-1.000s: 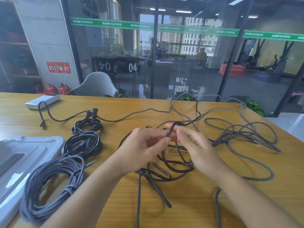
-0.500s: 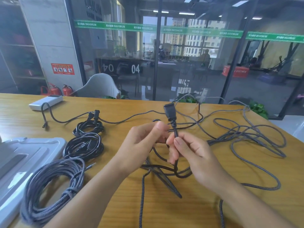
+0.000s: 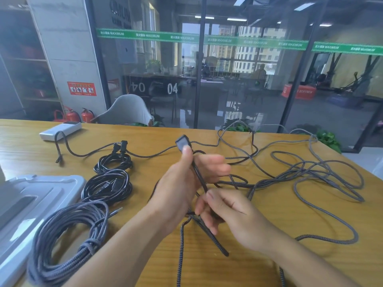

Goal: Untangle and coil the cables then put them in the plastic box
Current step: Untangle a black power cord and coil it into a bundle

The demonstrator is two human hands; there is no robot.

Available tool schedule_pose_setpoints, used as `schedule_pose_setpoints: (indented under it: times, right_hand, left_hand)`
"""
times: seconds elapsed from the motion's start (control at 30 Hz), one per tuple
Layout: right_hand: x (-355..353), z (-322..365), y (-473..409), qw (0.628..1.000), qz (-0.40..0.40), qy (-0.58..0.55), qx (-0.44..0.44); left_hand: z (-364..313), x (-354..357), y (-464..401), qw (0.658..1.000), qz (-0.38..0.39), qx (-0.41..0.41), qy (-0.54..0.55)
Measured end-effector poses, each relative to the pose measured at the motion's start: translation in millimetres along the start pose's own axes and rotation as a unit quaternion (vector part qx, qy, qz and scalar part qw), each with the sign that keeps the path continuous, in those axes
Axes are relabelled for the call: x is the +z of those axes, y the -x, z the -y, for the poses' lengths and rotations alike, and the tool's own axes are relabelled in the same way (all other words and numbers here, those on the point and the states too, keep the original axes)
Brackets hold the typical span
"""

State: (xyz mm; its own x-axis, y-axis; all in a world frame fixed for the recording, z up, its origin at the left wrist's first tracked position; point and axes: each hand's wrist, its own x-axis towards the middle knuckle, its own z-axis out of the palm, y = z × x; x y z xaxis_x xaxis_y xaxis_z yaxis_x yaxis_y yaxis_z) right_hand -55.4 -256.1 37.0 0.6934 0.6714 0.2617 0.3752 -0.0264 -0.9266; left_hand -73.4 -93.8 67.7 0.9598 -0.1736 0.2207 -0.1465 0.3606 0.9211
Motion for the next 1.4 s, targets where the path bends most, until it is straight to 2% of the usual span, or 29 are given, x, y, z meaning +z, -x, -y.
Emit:
schedule_pose_setpoints:
  times: [0.07, 0.2, 0.33, 0.4, 0.5, 0.57, 0.63, 0.73, 0.83, 0.9, 0.97, 1.03, 1.1, 1.17, 1.27, 1.4]
  right_hand:
    - [-2, 0, 2, 0.998, 0.029, 0.059, 0.018]
    - [-15, 3, 4, 0.977, 0.020, 0.211, -0.024]
    - [-38, 1, 5, 0.940, 0.014, 0.340, -0.023]
    - [-54, 3, 7, 0.932, 0.005, 0.362, 0.019]
    - [-75, 7, 11, 0.949, -0.031, 0.311, 0.049]
    - [-81, 7, 10, 0.958, -0.086, 0.271, 0.034]
    - [-81, 6, 7, 0.952, -0.162, 0.258, 0.004]
    - [-74, 10, 4, 0.909, -0.280, 0.304, -0.056]
    - [-64, 16, 3, 0.875, -0.347, 0.320, -0.103]
    - [-53, 20, 2, 0.890, -0.346, 0.277, -0.109]
    - [-42, 24, 3, 0.923, -0.310, 0.206, -0.097]
    - [-33, 23, 3, 0.958, -0.256, 0.106, -0.077]
    - [-28, 19, 3, 0.975, -0.213, 0.025, -0.059]
    - [-25, 17, 2, 0.979, -0.196, 0.017, -0.054]
    - [-23, 16, 3, 0.979, -0.179, 0.073, -0.061]
    - [-14, 13, 2, 0.982, -0.159, 0.086, -0.049]
  left_hand:
    - [-7, -4, -2, 0.997, -0.026, 0.014, 0.077]
    - [-22, -3, 1, 0.979, -0.046, 0.005, 0.197]
    - [-37, -20, 7, 0.966, 0.024, 0.025, 0.256]
    - [-43, -31, 10, 0.961, 0.065, 0.033, 0.267]
    - [-45, -36, 11, 0.961, 0.090, 0.024, 0.262]
    - [-41, -32, 11, 0.964, 0.102, 0.010, 0.245]
    - [-37, -26, 11, 0.966, 0.132, -0.005, 0.222]
    - [-30, -15, 10, 0.982, 0.137, -0.018, 0.126]
    - [-19, -1, 9, 0.994, 0.096, -0.012, -0.052]
    - [-13, 6, 10, 0.986, 0.083, -0.005, -0.144]
    - [-7, 11, 11, 0.976, 0.058, -0.010, -0.211]
    - [-3, 14, 11, 0.967, 0.033, -0.010, -0.253]
    - [1, 15, 10, 0.963, 0.012, -0.002, -0.270]
    - [4, 13, 8, 0.961, -0.015, 0.008, -0.275]
    - [9, 11, 6, 0.965, -0.035, 0.012, -0.259]
    - [10, 13, 5, 0.969, -0.005, 0.023, -0.247]
